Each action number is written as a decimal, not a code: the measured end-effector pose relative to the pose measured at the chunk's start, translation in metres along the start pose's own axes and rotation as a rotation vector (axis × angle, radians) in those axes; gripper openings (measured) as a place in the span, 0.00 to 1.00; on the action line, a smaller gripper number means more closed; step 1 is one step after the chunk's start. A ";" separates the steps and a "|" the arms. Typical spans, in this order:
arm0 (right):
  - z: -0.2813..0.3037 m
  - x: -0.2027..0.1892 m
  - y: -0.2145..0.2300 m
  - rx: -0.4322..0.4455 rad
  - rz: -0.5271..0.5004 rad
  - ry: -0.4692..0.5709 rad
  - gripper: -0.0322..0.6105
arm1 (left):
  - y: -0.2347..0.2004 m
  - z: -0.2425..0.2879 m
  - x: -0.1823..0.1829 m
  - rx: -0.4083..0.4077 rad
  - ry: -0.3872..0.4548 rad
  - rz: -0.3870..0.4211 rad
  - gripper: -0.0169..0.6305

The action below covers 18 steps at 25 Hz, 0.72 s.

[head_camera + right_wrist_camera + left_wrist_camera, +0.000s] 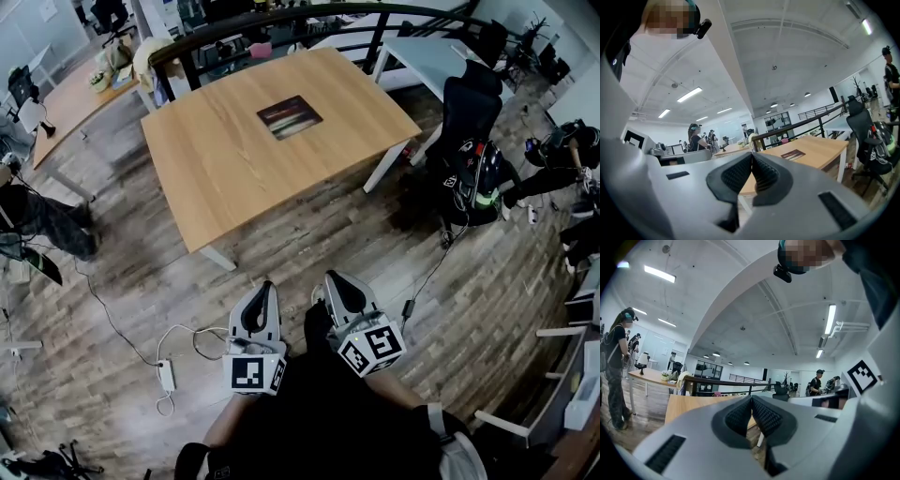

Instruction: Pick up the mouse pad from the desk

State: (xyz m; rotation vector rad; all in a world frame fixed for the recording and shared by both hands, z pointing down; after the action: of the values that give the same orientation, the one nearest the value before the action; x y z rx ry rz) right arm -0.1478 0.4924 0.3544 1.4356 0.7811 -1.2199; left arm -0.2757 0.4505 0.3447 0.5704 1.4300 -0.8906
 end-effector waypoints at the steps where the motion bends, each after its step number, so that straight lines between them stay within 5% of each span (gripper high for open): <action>1: 0.003 0.003 0.008 0.005 0.001 -0.002 0.10 | 0.003 0.009 -0.001 0.004 -0.003 0.002 0.06; 18: 0.070 0.052 0.184 0.092 0.011 -0.036 0.10 | 0.067 0.185 0.006 0.095 0.009 -0.009 0.06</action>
State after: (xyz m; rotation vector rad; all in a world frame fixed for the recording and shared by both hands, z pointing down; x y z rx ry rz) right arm 0.0170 0.3740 0.3639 1.4857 0.6992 -1.2841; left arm -0.1129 0.3398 0.3447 0.6402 1.4043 -0.9685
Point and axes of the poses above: the fingertips, and each gripper's own axes: z forward along the fingers, y to its right, x out of its top, the point moved 1 cm from there along -z, backward along the fingers, and after that the axes turned 11 degrees about x, right-handed, at the moved point
